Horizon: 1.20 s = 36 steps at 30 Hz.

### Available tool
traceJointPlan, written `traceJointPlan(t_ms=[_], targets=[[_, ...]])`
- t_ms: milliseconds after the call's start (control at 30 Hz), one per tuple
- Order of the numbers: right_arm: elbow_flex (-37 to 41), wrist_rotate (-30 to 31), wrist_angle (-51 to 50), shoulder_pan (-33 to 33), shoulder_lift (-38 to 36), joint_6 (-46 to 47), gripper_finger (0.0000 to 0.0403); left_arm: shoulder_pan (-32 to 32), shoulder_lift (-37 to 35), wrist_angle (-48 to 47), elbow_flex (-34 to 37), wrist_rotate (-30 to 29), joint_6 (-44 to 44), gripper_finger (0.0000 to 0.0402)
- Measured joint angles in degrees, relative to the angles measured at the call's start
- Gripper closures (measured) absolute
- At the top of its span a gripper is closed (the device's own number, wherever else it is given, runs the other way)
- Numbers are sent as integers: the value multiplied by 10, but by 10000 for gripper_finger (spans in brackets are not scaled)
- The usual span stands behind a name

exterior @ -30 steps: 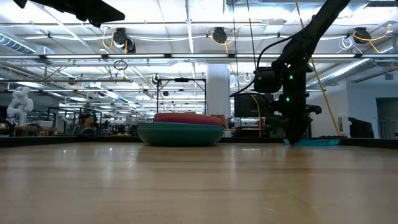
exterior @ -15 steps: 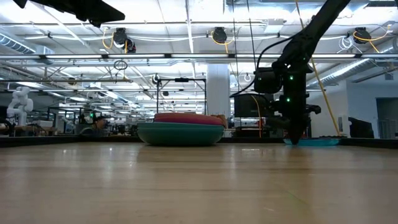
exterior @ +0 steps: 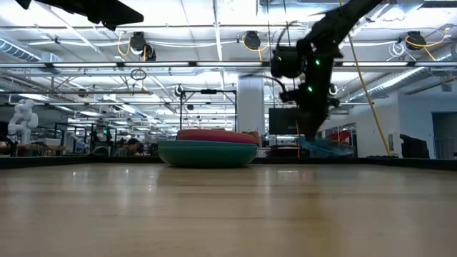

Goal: Stack plastic plates
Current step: Stack the light blue plate on top of the orange plate

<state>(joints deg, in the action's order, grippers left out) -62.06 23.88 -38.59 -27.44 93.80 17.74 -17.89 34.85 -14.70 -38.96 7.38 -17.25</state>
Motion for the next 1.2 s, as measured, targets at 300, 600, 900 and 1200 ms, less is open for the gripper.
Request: traceJointPlan(t_ms=[300,600,900,1200], targets=[[-101,-11,44,107,0,-116,402,0,0,0,0,0,0,366],[-134,-60,158,182,40,-254,402,0,0,7,0,0,1,366],[-134,-61,190,200,69,-302,403,0,0,9,0,0,2,366],[-134,-61,190,201,71,-326,394,0,0,9,0,0,1,366]])
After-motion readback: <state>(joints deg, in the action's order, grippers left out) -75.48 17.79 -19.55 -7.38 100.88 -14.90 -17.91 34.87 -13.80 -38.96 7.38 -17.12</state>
